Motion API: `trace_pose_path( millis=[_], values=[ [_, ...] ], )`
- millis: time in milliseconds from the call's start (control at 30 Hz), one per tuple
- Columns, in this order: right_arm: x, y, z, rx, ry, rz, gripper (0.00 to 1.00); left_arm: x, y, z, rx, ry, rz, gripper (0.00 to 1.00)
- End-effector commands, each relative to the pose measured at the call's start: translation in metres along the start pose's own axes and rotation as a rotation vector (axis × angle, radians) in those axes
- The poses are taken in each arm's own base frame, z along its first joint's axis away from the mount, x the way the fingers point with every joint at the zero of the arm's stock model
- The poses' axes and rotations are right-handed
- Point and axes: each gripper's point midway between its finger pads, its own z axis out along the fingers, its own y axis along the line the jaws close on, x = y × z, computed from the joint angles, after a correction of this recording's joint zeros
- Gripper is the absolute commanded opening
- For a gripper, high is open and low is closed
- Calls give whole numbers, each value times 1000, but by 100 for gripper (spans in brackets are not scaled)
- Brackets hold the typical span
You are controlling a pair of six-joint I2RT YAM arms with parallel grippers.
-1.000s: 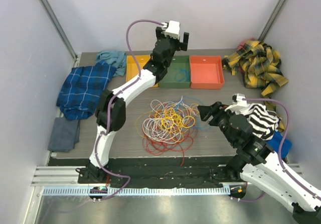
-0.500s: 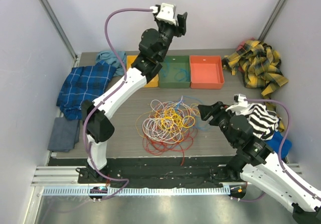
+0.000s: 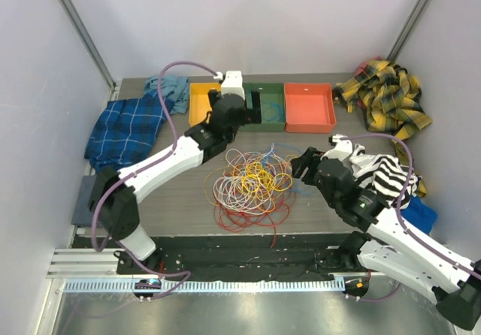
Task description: Untangle the cables
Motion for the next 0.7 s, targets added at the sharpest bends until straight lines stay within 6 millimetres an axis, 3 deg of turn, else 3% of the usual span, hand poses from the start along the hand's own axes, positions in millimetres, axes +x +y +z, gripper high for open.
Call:
trace_pose_path(
  millis=[0,33,100,167,233,267,300,500,533,667],
  values=[
    [-2,-24,8,170,-21,59,66,-11,-8,-70,-57,12,-45,100],
    [4,-40,9,247,-12,56,67,2,-7,-78,-65,49,-12,100],
    [15,-57,13,302,17,118,68,5,-7,-87,-39,62,-27,100],
    [40,-63,16,293,94,248,68,14,-10,-90,-8,86,-43,100],
    [40,-60,23,253,73,392,70,17,-13,-94,18,105,-51,100],
    [51,-61,22,216,83,430,71,24,-13,-96,25,132,-45,100],
    [44,-52,25,163,47,478,72,25,-11,-102,26,138,-63,100],
    [51,-48,41,166,59,525,74,52,12,-130,24,206,-107,100],
    [50,-48,44,171,53,525,74,45,16,-138,33,184,-130,100],
    [51,-52,59,189,35,535,73,49,30,-152,35,167,-152,100]
  ],
)
